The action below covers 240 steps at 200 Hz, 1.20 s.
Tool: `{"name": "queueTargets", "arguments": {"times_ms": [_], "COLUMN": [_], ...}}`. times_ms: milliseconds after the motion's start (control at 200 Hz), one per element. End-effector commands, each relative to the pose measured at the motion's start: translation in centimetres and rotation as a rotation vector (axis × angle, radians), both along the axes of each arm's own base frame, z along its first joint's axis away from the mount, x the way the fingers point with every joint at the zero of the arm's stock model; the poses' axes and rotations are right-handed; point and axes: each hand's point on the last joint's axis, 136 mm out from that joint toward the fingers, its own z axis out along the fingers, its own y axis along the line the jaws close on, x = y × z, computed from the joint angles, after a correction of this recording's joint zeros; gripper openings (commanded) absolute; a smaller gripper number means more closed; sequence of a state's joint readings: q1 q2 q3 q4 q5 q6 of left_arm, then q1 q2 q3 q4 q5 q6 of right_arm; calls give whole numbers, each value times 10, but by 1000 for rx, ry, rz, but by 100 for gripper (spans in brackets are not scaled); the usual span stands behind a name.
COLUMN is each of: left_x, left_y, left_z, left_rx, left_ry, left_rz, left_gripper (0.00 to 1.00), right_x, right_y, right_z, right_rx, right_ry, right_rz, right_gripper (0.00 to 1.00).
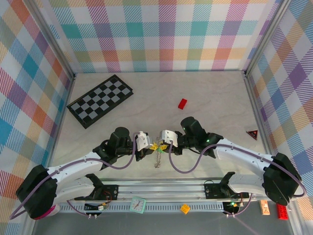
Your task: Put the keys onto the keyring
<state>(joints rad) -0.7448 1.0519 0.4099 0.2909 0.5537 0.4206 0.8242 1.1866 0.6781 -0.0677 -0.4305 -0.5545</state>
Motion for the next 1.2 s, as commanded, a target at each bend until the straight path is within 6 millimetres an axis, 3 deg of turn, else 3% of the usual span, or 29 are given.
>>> {"name": "queueTargets", "arguments": {"times_ms": [0,115,300,415,650,900,980,1090,1195], "left_x": [-1,-2,-1,2,3,2,2,3,8], "left_y": [-9,-9,-8,-8,-8,-6,-6,-6,-2], "left_z": [20,20,22,23,26,27,29,33,39], "left_rx": [-40,-41,-45,-46,-55,-56,-60,-62,-67], "left_ry": [-49,-47,-52,-54,-63,-76,-78,-84,-99], "left_rz": [-45,-48,-41,-25,-20,-18,-21,-12,25], "left_gripper": [0,0,0,8,13,0,0,0,0], "right_x": [-1,-2,-5,-8,-10,-10,-8,2,25], "right_y": [10,12,13,14,14,12,10,4,-13], "right_z": [15,15,15,16,14,10,11,28,49], "right_rx": [48,52,54,58,48,29,27,104,207], "right_ry": [-4,6,24,35,52,60,56,12,-42], "right_rz": [34,43,60,76,86,75,58,-16,-192], "right_gripper": [18,16,0,0,0,0,0,25,33]}}
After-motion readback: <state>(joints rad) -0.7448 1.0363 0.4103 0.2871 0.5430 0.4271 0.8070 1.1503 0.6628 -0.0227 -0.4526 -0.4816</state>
